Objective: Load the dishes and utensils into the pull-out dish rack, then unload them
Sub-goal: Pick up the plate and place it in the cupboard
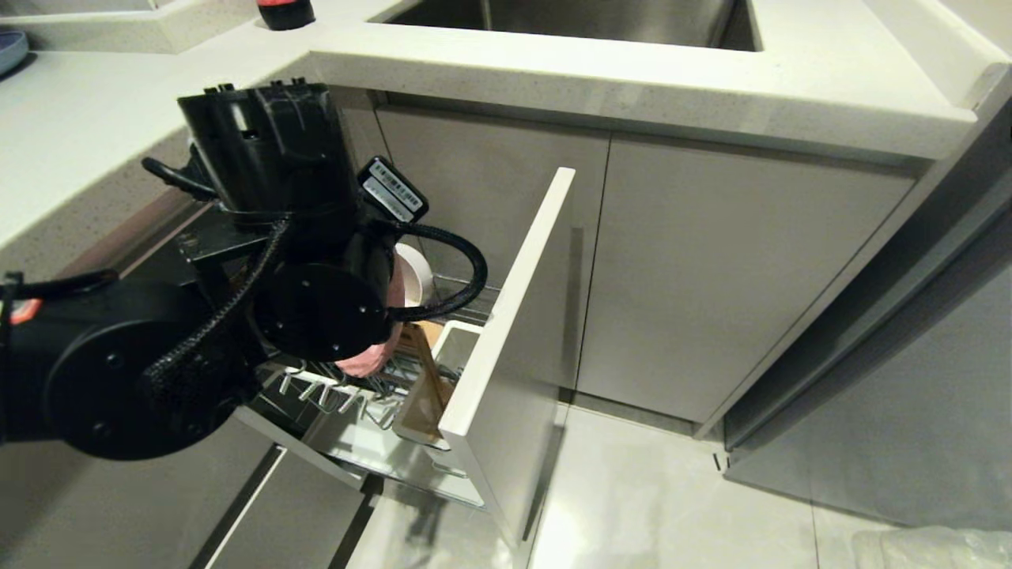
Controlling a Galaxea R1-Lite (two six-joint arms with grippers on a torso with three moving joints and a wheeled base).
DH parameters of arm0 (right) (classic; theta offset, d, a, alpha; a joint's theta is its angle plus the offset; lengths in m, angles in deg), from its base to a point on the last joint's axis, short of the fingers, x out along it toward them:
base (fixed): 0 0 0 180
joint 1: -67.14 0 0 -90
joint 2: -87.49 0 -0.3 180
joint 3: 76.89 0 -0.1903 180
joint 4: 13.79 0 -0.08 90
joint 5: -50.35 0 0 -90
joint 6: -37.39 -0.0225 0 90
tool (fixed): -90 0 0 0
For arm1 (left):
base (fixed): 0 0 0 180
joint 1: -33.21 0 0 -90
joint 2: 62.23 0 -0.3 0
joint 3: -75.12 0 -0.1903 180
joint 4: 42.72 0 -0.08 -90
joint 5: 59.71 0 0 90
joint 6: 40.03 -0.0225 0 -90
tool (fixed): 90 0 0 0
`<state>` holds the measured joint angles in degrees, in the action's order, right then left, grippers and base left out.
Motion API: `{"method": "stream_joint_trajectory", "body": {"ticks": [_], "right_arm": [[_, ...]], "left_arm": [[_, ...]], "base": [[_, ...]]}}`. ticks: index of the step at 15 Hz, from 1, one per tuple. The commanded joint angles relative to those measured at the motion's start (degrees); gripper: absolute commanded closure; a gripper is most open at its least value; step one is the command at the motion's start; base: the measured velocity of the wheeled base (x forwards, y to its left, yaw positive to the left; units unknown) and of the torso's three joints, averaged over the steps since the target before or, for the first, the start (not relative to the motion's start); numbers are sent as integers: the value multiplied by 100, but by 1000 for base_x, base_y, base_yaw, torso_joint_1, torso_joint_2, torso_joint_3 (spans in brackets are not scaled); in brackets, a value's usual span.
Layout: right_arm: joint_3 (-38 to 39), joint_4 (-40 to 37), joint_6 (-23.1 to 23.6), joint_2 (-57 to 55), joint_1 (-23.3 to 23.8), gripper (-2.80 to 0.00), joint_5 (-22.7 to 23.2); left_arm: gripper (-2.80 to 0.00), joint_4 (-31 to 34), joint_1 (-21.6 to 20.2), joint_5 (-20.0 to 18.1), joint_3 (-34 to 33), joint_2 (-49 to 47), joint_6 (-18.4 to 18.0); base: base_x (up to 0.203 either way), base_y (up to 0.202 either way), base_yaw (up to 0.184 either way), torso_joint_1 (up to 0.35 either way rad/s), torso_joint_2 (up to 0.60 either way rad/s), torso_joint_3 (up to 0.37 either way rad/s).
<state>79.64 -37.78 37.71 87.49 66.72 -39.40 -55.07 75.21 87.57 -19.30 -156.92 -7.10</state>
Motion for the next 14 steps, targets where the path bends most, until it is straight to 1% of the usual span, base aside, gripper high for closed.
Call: {"method": "stream_joint_trajectory", "body": {"ticks": [1,5,9,12,14], "right_arm": [[1,1,3,9,-2,0,2],[1,1,3,9,-2,0,2],[1,1,3,9,-2,0,2],[1,1,3,9,-2,0,2],[1,1,3,9,-2,0,2]], "left_arm": [[0,-177,-86,76,-141,38,21],[0,-486,-262,121,-289,62,22],[0,-583,-350,118,-344,-1,47],[0,-1013,-491,109,-324,-153,5],[0,-1025,-504,109,-332,-156,12]], "base": [[0,0,0,0,0,0],[0,0,0,0,0,0],[0,0,0,0,0,0],[0,0,0,0,0,0],[0,0,0,0,0,0]]}}
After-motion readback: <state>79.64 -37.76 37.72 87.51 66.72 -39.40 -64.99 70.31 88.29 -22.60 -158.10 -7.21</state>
